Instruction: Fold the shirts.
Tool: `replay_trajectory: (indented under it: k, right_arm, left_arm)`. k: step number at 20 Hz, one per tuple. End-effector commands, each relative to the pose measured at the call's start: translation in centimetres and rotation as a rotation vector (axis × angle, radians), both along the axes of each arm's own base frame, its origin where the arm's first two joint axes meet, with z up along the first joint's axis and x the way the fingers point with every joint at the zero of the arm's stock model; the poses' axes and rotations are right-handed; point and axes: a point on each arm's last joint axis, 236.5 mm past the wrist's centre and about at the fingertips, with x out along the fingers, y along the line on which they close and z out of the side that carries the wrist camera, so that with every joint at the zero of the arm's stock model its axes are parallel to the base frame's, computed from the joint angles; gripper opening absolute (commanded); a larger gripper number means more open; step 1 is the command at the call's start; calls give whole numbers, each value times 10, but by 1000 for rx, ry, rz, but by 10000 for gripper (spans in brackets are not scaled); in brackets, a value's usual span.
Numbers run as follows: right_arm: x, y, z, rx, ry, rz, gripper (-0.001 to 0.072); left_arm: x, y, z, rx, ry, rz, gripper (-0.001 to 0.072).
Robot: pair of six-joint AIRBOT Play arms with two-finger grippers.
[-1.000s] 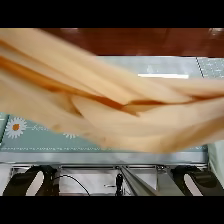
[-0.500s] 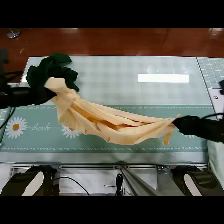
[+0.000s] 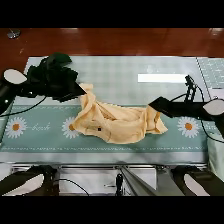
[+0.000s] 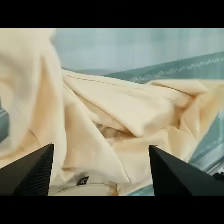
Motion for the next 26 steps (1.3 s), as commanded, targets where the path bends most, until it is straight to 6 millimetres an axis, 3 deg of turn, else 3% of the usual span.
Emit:
replay_trajectory:
  k: [1,3,5,6,7,8,11,14,17,23,26]
  right_arm:
    - [34,-21,38,5,-64,21,632]
    - [39,-75,66,-62,-68,-28,632]
    - [18,-145,62,-151,9,-140,631]
    - [2,-173,50,-181,65,-209,630]
    - [-15,-191,35,-184,109,-279,629]
    - [-28,-195,18,-158,142,-337,629]
    - [-48,-161,-25,-23,152,-391,621]
    - [-59,-130,-43,13,157,-334,621]
    - [-61,-124,-46,-1,158,-302,620]
    - [-65,-118,-46,13,176,-282,621]
    - [-68,-116,-46,20,187,-271,621]
  left_arm:
    - [-21,21,12,78,104,-94,704]
    - [-34,63,11,195,126,-68,702]
    - [-56,91,-4,250,187,28,702]
    - [-74,89,-17,222,234,61,702]
    - [-96,74,-30,163,286,57,702]
    - [-121,49,-42,73,339,21,702]
    - [-187,-13,-83,-59,475,-78,702]
    - [-218,-56,-100,-59,479,-168,702]
    - [-214,-94,-106,-88,444,-123,702]
    - [-202,-131,-129,-58,390,-107,701]
    - [-181,-153,-132,-43,330,-102,701]
